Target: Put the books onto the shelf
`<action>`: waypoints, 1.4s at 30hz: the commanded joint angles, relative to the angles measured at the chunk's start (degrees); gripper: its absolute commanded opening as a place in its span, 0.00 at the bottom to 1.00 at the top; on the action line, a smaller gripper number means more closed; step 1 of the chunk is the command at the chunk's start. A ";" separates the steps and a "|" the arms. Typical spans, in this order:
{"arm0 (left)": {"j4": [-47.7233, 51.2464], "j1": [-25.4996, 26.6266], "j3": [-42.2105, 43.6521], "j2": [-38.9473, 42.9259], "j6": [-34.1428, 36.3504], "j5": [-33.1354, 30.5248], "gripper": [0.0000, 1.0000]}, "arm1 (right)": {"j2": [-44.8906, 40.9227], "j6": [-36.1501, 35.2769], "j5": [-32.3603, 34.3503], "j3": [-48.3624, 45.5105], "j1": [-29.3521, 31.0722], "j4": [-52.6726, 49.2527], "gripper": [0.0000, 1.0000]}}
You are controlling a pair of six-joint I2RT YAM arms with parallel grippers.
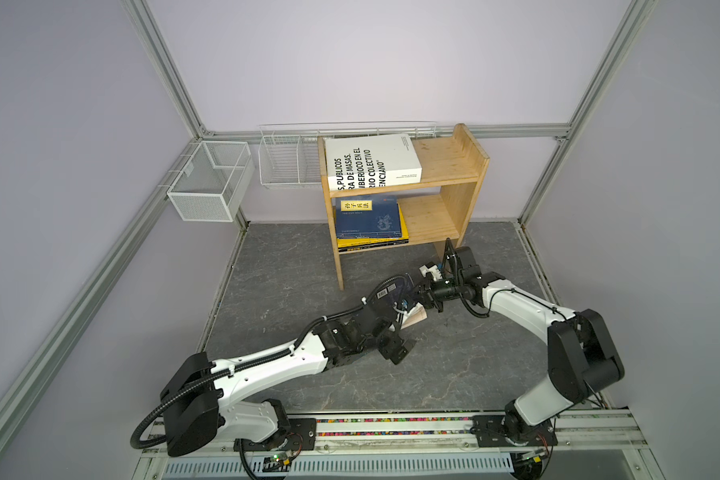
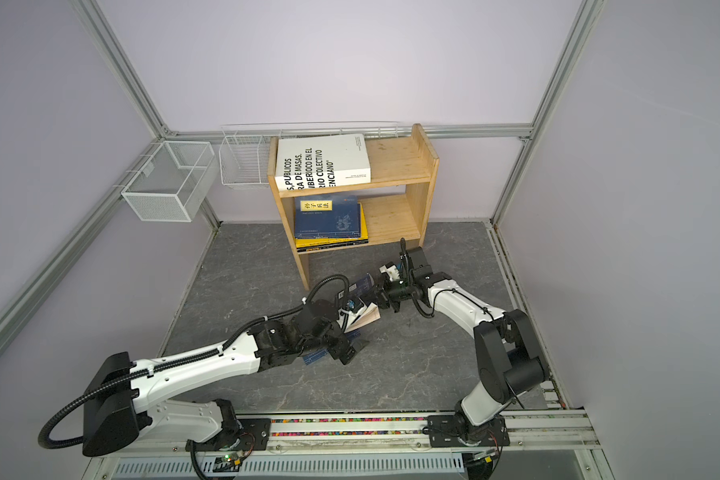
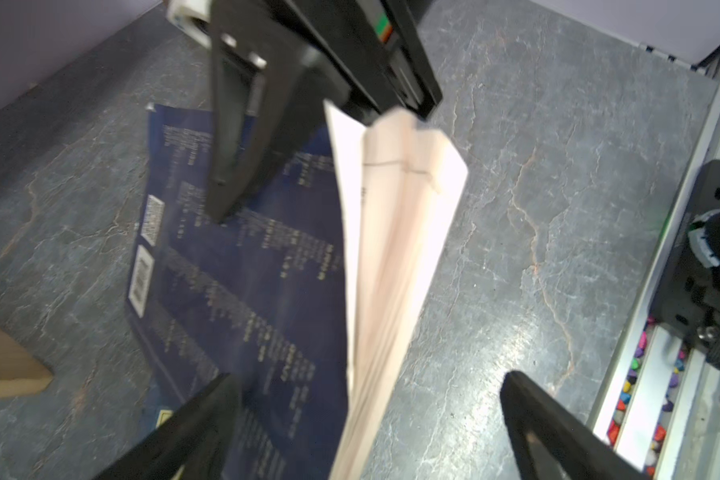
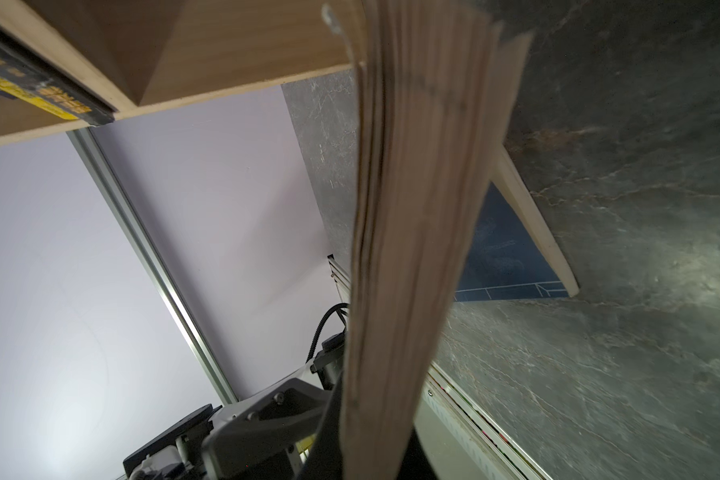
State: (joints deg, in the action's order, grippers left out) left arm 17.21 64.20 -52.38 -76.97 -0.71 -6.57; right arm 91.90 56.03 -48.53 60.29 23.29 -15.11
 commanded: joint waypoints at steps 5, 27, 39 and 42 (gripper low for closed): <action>-4.29 1.15 -3.42 -4.92 2.73 -9.61 0.79 | -0.25 -2.59 -2.49 1.42 -0.27 -4.43 0.07; -18.30 2.60 -3.52 -8.31 5.94 -16.45 0.23 | 2.26 -0.40 -4.34 0.35 -0.17 -2.21 0.07; -18.56 2.65 -4.00 -5.19 5.77 -17.87 0.00 | 2.68 1.65 -4.61 0.01 -0.22 1.30 0.19; -18.77 2.75 -3.49 -3.79 4.95 -18.54 0.00 | 2.60 3.44 -5.40 -0.26 -0.18 4.23 0.29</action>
State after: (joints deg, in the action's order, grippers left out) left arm 1.98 67.07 -54.54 -83.46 5.89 -23.75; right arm 94.11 57.65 -51.64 60.49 22.65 -15.53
